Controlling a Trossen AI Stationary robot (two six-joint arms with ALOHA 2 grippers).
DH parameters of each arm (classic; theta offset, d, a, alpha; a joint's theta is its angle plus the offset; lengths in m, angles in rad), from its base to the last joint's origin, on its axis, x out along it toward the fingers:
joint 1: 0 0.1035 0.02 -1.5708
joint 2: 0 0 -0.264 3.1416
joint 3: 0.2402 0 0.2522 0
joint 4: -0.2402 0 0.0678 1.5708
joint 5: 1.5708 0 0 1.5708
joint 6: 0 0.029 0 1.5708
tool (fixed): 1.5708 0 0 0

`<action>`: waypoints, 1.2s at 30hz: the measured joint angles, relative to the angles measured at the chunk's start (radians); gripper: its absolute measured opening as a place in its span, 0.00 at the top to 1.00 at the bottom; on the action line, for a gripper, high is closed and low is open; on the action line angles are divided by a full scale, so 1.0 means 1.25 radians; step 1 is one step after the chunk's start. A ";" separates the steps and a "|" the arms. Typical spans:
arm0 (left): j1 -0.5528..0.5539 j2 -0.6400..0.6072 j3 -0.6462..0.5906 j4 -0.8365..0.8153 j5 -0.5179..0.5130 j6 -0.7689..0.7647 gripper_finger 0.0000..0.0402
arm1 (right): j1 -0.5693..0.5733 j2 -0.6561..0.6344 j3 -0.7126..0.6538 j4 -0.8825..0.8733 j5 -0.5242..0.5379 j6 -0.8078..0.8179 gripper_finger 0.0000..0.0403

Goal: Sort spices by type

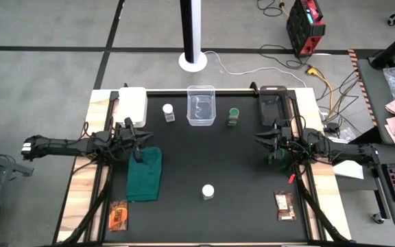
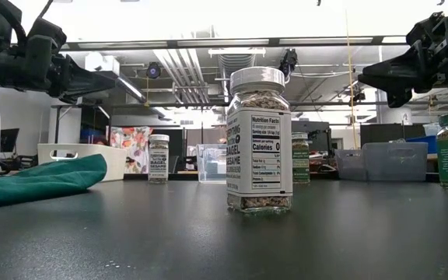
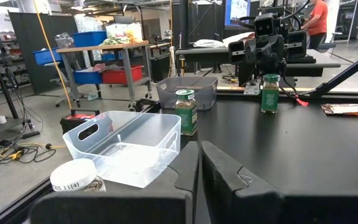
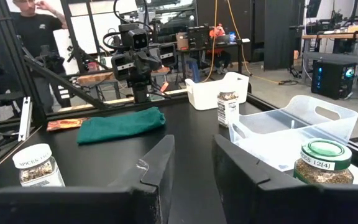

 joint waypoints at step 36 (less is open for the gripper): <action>0.002 0.007 0.000 0.171 -0.070 -0.488 1.00 | 0.004 0.384 0.256 0.064 0.106 0.113 0.77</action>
